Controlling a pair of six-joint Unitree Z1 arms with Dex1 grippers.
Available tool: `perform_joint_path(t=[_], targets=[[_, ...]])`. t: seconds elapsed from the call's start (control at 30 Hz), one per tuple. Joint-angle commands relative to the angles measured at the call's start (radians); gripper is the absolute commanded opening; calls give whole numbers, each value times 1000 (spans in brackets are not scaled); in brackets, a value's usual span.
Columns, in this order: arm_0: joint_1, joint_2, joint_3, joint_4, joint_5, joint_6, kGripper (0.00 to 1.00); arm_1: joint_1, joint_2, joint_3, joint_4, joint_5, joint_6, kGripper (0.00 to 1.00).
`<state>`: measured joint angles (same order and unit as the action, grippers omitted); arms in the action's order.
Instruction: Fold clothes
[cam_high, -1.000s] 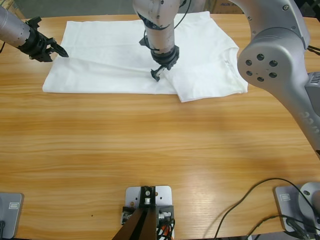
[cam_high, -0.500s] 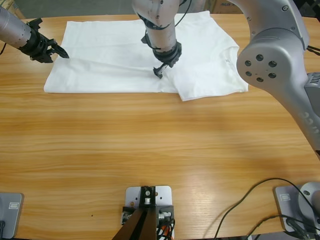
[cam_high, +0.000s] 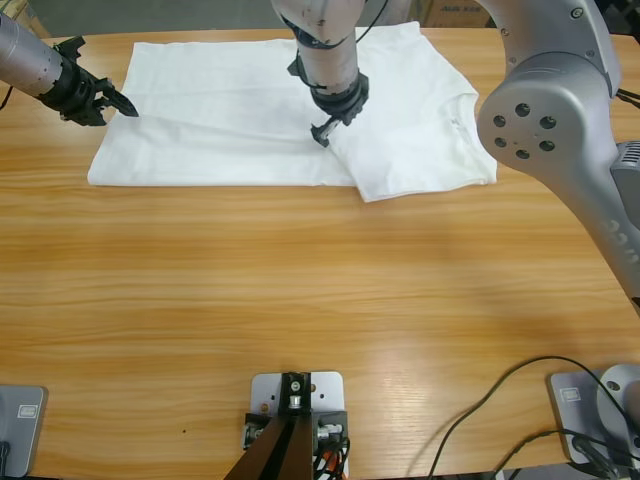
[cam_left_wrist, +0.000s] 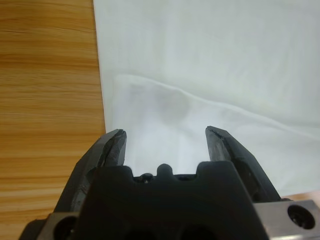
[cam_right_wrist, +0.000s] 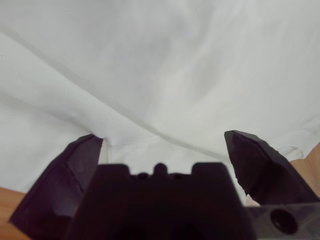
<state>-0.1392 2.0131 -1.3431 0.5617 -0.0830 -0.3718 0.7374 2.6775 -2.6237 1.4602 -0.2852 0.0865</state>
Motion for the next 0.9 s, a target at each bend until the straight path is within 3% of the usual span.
perform_joint_path(t=[0.03, 0.8, 0.9], targets=[[12, 67, 16, 8, -8, 16, 613, -26, 78, -7, 17, -32, 16, 1000], [13, 67, 21, 9, -8, 16, 613, -76, 136, -216, 98, -90, 25, 1000], [13, 62, 21, 9, -8, 18, 613, -82, 89, -217, 116, -140, 49, 1000]])
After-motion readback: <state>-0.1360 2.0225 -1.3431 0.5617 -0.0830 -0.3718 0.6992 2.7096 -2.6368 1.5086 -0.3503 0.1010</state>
